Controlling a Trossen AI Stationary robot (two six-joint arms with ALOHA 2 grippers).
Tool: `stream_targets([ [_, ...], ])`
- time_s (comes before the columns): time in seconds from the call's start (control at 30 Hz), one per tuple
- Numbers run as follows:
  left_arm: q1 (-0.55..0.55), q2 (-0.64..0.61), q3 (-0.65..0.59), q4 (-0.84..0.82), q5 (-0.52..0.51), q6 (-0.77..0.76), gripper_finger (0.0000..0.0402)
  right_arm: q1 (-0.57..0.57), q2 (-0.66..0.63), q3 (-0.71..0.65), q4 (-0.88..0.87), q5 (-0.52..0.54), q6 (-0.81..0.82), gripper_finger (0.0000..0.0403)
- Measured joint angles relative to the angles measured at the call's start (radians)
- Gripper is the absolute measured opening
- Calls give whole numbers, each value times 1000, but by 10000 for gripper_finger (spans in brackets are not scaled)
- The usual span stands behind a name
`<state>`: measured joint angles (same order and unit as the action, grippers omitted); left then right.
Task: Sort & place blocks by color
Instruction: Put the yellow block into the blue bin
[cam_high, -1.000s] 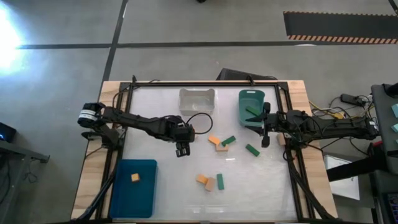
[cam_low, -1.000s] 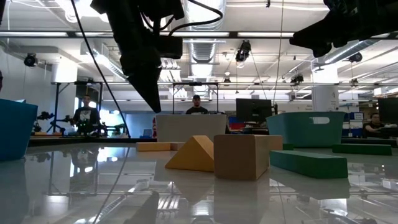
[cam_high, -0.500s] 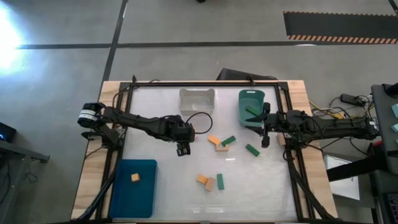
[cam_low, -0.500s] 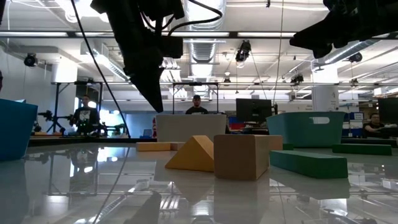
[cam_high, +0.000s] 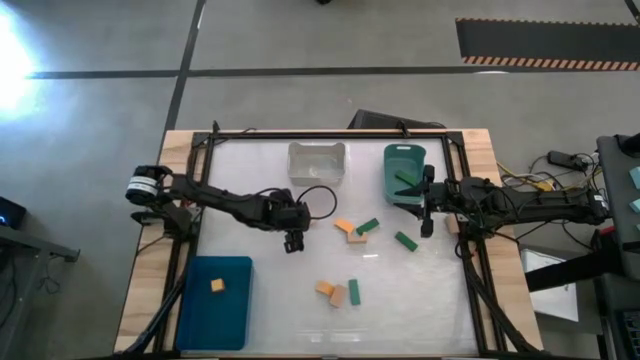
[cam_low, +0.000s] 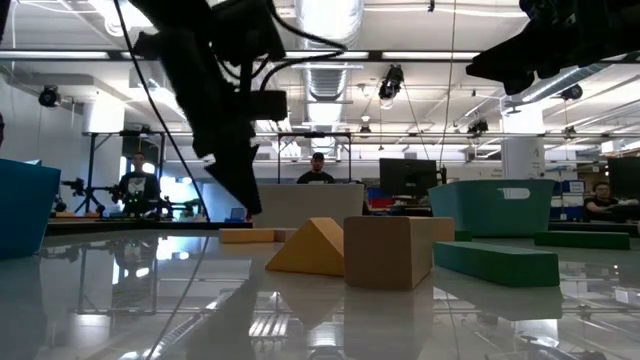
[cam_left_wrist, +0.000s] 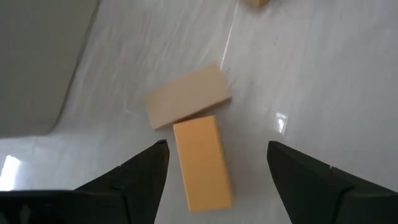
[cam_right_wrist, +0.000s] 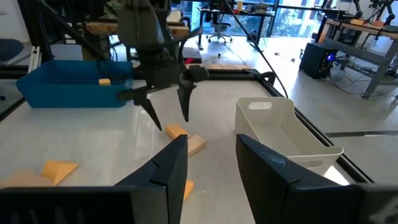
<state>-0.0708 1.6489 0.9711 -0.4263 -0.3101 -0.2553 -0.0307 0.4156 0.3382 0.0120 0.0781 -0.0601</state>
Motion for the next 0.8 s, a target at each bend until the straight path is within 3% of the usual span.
stream_targets([
  [0.33, 6, 0, -142, 181, -23, 1, 256, 0, 0, 0, 0, 0, 0, 129],
  [0.8, 6, -3, -245, 347, -36, 0, 255, 0, 0, 0, 0, 0, 0, 127],
])
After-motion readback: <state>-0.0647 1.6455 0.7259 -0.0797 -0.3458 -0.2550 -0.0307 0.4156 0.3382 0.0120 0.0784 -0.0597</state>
